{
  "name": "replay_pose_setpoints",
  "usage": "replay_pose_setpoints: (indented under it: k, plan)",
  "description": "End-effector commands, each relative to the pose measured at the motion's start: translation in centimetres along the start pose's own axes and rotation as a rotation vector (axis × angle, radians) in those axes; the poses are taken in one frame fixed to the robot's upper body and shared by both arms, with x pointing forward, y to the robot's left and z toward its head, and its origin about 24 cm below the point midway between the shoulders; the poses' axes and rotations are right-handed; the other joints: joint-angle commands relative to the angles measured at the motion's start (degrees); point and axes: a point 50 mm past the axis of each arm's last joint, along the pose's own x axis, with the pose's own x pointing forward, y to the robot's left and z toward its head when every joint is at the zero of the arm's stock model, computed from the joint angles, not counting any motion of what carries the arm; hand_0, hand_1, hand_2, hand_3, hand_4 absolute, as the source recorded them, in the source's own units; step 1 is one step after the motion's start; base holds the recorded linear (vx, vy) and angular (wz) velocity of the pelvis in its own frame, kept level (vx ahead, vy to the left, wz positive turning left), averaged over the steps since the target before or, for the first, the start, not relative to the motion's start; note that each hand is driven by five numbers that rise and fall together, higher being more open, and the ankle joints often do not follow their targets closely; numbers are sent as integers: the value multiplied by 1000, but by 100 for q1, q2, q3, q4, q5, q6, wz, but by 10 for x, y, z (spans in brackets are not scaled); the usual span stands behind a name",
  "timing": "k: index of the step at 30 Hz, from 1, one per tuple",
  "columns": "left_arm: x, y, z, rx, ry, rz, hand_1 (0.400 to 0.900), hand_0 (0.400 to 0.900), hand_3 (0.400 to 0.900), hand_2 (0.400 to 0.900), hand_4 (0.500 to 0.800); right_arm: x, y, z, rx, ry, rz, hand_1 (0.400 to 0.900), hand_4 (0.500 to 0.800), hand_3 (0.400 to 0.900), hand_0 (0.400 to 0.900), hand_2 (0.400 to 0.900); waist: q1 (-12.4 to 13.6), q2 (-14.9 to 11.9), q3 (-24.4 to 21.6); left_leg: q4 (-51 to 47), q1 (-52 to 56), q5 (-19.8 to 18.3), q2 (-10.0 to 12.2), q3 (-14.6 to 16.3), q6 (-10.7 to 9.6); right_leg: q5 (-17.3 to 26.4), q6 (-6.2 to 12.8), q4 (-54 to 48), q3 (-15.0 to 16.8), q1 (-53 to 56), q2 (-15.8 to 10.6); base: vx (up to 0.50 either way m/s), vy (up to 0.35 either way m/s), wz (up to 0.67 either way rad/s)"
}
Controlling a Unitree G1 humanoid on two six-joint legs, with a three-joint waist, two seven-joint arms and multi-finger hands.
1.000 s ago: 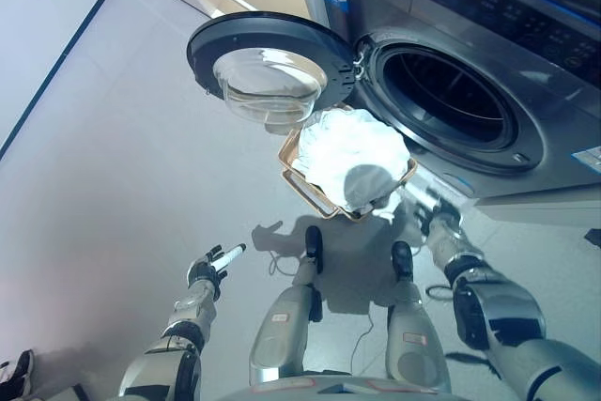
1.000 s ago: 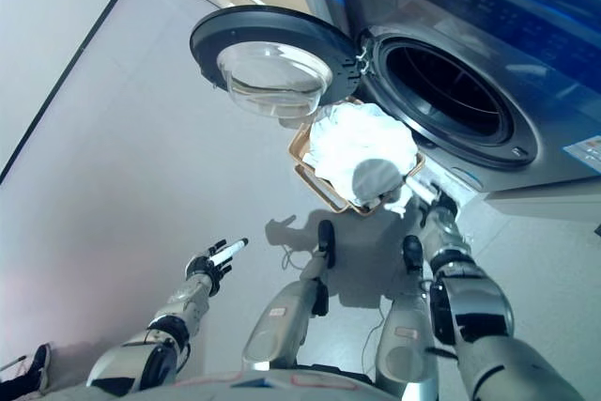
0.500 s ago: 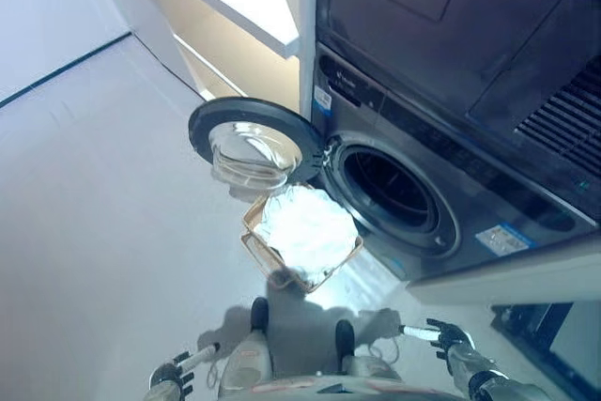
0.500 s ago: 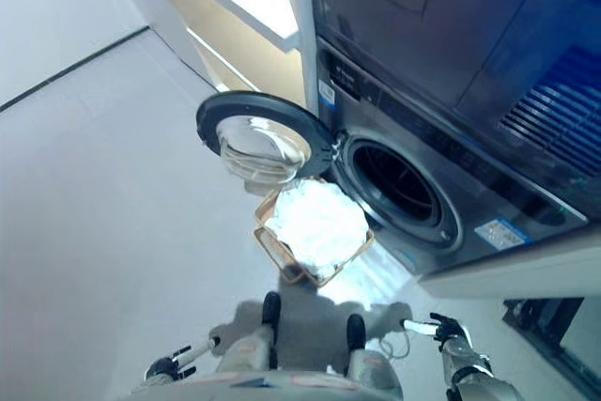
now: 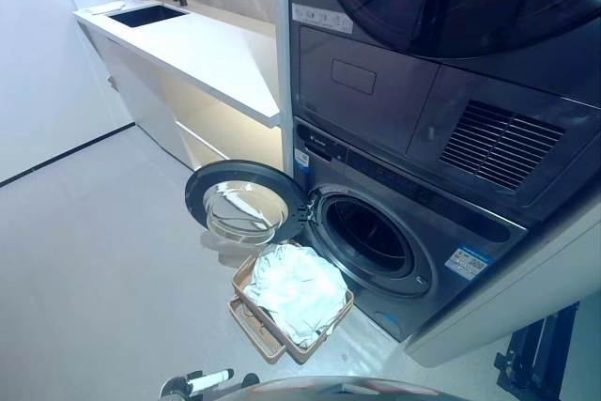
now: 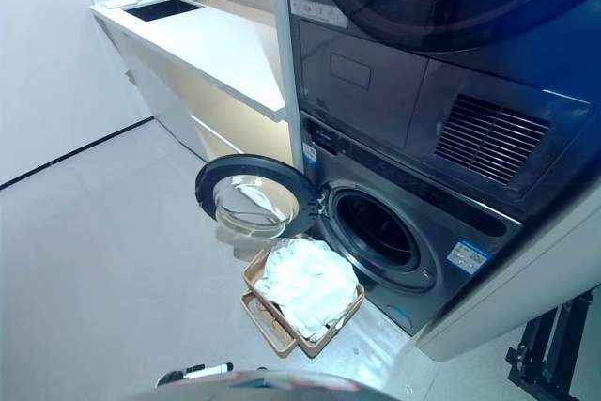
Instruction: Put the clothes in the basket into the washing machine.
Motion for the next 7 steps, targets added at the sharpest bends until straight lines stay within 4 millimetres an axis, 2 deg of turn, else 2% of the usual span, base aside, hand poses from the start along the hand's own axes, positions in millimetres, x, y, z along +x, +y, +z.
replay_pose_setpoints:
  k: [1, 7]
  plan:
    - [1, 2, 7, 30, -7, 1, 900, 900, 900, 900, 800, 0, 4, 23, 33, -49, 8, 900, 800, 900, 900, 900, 71, -37, -72, 26, 229, -350, -380, 3, 521, 380, -130, 204, -10, -255, 63, -29, 10, 7]
    - [1, 1, 8, 45, -9, -2, 900, 900, 900, 900, 800, 0, 11, 30, -9, -67, 30, 900, 800, 900, 900, 900, 85, -78, -113, 26, 227, -383, -436, -45, 534, 384, -145, 250, 42, -294, 62, -24, 0, -6]
